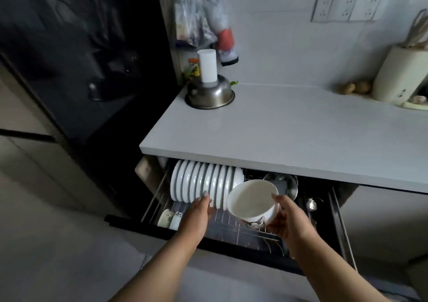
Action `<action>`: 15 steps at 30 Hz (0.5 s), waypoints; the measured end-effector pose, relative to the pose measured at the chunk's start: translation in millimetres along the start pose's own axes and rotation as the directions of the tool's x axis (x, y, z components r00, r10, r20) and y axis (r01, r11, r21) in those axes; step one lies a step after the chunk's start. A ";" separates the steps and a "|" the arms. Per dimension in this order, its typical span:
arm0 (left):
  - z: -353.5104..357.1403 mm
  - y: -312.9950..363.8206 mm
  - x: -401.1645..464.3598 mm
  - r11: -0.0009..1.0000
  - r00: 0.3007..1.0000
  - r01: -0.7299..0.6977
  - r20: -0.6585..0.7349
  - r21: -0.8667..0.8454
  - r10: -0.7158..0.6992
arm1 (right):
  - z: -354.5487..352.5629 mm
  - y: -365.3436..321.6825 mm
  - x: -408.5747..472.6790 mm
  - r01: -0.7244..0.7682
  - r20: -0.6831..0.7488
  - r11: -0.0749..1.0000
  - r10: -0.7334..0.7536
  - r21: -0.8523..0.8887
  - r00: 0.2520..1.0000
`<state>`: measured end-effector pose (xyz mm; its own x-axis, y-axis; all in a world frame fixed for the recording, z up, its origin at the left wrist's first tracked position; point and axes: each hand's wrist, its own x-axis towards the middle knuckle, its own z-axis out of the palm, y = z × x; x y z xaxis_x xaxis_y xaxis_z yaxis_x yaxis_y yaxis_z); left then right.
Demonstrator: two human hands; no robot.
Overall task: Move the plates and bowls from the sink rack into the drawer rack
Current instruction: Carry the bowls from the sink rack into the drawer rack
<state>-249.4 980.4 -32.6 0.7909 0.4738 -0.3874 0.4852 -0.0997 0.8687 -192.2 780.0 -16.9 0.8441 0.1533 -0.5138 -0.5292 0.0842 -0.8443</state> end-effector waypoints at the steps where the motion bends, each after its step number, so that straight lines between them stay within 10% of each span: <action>1: -14.1 -7.3 5.6 0.999 0.999 -0.008 -0.035 0.043 0.009 | 10.9 2.2 4.9 0.000 0.017 0.999 0.001 -0.033 1.000; 15: -83.8 -82.6 71.2 0.855 0.980 0.036 -0.188 0.517 0.072 | 88.4 74.0 134.1 -0.060 0.047 0.844 0.100 -0.533 0.994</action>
<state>-264.4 1095.6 -106.0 0.7396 0.6214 -0.2585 0.6363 -0.5206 0.5693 -125.7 893.9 -134.8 0.7817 0.2070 -0.5882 -0.4513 -0.4633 -0.7627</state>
